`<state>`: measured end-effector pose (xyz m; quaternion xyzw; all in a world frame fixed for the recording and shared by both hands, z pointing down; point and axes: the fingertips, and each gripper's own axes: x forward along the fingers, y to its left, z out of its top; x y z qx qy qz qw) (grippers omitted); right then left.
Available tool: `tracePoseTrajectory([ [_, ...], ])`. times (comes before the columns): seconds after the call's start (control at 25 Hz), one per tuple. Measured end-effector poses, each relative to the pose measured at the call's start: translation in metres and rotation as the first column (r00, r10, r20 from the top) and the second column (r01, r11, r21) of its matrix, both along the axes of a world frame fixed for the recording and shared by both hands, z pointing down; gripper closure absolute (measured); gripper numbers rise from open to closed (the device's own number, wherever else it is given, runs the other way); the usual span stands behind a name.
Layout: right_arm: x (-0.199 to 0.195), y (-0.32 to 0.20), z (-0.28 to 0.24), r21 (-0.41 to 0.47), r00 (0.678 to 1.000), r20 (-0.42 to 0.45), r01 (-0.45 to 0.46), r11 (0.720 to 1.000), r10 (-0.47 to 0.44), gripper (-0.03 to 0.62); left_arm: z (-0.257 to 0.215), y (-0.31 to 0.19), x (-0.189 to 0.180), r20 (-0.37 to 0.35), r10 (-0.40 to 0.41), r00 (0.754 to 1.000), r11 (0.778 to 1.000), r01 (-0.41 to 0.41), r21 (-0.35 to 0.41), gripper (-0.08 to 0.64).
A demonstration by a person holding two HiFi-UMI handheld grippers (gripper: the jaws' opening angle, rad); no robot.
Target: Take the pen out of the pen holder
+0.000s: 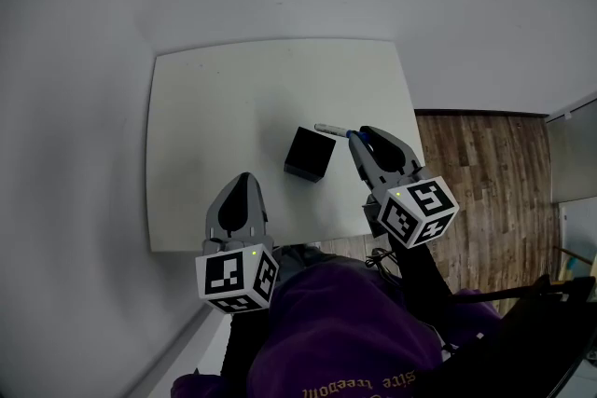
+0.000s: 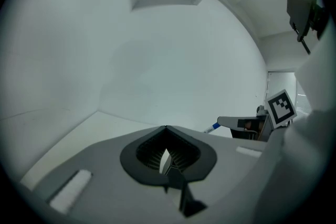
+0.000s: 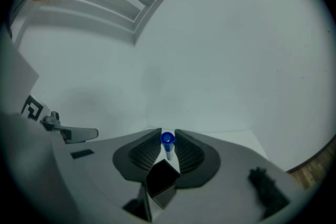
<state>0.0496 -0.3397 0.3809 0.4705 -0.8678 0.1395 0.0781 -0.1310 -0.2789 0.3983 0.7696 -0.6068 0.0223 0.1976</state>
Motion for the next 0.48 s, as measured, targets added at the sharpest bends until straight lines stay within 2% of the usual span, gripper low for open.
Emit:
tracePoseTrajectory([
  [0.48, 0.023, -0.009, -0.011, 0.020, 0.997, 0.051, -0.067, 0.998, 0.066, 0.506, -0.007, -0.007, -0.005, 0.017, -0.007, 1.000, 1.000, 0.006, 0.015, 0.554],
])
